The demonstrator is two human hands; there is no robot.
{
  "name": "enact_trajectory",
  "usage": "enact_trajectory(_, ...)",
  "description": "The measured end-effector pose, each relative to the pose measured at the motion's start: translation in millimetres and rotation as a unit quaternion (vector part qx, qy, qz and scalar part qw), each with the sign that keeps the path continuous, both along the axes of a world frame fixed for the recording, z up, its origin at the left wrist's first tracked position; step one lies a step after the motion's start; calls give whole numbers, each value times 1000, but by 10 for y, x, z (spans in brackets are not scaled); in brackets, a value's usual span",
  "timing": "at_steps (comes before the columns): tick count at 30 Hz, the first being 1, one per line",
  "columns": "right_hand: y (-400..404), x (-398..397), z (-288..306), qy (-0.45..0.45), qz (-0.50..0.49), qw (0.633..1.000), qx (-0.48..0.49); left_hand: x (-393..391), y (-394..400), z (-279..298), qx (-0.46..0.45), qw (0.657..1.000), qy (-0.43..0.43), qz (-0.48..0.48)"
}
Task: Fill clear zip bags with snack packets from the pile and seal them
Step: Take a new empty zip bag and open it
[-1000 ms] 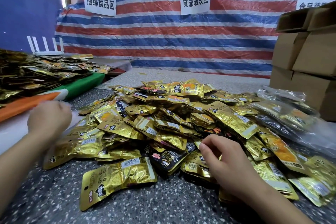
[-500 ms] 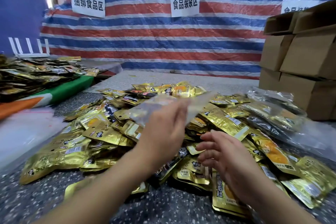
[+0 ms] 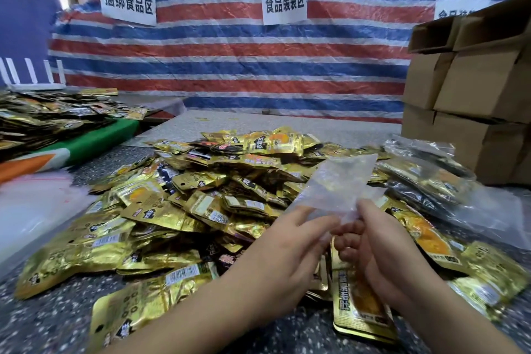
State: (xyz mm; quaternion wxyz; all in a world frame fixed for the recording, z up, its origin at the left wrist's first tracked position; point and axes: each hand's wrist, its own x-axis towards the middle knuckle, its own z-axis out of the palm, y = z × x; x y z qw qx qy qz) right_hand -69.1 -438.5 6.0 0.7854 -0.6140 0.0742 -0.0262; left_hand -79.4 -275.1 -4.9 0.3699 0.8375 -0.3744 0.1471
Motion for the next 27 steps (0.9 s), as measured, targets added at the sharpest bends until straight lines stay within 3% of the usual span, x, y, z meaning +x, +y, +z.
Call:
enact_trajectory(6,-22,4,-7,-19,-25,1000,4,0,-3,-29,19,1000,17,16)
enact_trajectory(9,-40,-17,34,-69,-3,997,27,-4,-14,-19,-59,997,27,34)
enact_trajectory(14,-99,-70,115,-169,77,980,75,86,43,34,-166,971,139,103)
enact_trajectory(17,-55,-106,133,-212,77,972,70,123,91,61,-162,969,166,90)
enact_trajectory(22,24,-181,190,-288,11,957,42,130,106,53,-138,975,139,110)
enact_trajectory(25,-19,-219,198,-364,-102,923,-74,127,118,47,-127,980,74,137)
enact_trajectory(27,-57,-229,175,-442,-182,852,-214,104,108,67,-154,979,18,133)
